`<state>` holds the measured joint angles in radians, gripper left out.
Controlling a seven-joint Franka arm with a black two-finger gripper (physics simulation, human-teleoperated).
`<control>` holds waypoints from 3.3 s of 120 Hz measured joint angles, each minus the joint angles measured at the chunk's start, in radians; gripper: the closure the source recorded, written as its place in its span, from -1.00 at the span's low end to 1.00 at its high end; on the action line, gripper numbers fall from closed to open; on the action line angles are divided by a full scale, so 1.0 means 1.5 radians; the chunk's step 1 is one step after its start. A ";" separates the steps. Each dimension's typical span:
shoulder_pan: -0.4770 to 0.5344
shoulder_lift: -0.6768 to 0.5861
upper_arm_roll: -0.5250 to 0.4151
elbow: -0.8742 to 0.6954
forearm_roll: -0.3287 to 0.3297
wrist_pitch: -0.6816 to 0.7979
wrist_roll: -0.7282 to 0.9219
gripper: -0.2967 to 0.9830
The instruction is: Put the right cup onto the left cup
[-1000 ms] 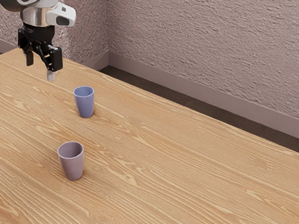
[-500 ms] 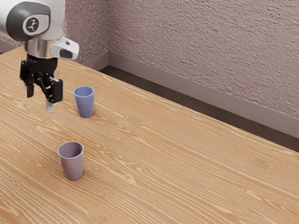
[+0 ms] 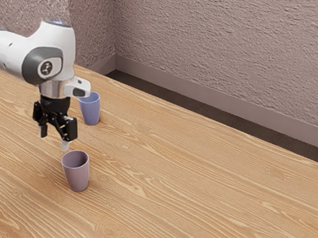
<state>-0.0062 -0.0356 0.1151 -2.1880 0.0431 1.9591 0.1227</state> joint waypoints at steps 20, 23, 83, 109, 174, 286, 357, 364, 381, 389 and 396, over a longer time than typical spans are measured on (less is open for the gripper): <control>0.003 0.026 0.000 -0.001 -0.002 0.035 -0.002 -0.54; 0.003 0.030 0.000 -0.001 -0.002 0.039 -0.002 -0.54; 0.005 0.091 0.002 -0.003 -0.002 0.101 -0.005 -0.54; 0.005 0.108 0.002 -0.003 -0.001 0.122 -0.006 -0.54; -0.004 0.117 0.002 -0.002 -0.001 0.147 -0.008 0.48; 0.018 0.120 0.018 0.314 0.012 -0.046 0.018 0.69; 0.170 0.419 0.009 0.744 -0.049 -0.219 0.150 0.69; 0.173 0.433 0.007 0.759 -0.057 -0.213 0.161 0.69; 0.175 0.464 0.004 0.789 -0.073 -0.193 0.184 0.69; 0.175 0.478 0.001 0.800 -0.077 -0.179 0.193 0.69; 0.175 0.497 0.000 0.825 -0.078 -0.167 0.200 0.69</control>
<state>0.2560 0.7098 0.1148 -0.9508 -0.0741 1.7085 0.4229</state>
